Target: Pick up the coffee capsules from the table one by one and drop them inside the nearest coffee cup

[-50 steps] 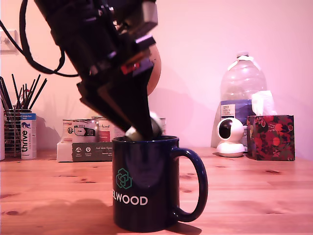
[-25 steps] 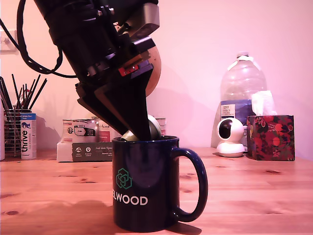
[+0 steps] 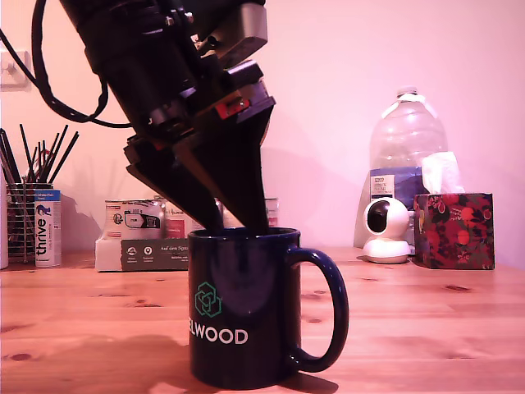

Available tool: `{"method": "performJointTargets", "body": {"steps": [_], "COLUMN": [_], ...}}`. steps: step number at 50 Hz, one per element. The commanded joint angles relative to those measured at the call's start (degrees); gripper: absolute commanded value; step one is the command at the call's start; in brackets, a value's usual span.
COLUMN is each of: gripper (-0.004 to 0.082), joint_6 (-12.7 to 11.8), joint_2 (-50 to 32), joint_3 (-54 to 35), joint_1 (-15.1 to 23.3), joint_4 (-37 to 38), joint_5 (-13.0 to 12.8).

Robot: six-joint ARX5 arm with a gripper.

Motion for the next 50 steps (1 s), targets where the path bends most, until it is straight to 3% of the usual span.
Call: {"method": "performJointTargets", "body": {"steps": [1, 6, 10, 21, 30, 43, 44, 50], "gripper": [0.0362, 0.0065, -0.0019, -0.0019, -0.0019, -0.0019, -0.0019, -0.0019], "joint_6": [-0.1, 0.1, 0.1, -1.3, -1.8, -3.4, -4.6, -6.4], "joint_2": [0.1, -1.4, -3.2, -9.4, -17.9, -31.2, -32.3, -37.9], "joint_3": [0.4, 0.4, 0.4, -1.3, -9.2, -20.6, -21.4, -25.2], "joint_1": [-0.7, -0.9, -0.9, -0.1, 2.8, 11.6, 12.5, 17.0], "joint_4": [0.0, 0.9, 2.0, 3.6, 8.4, 13.9, 14.4, 17.2], "joint_5": [-0.4, -0.9, -2.0, -2.8, -2.8, -0.7, -0.4, -0.2]}}
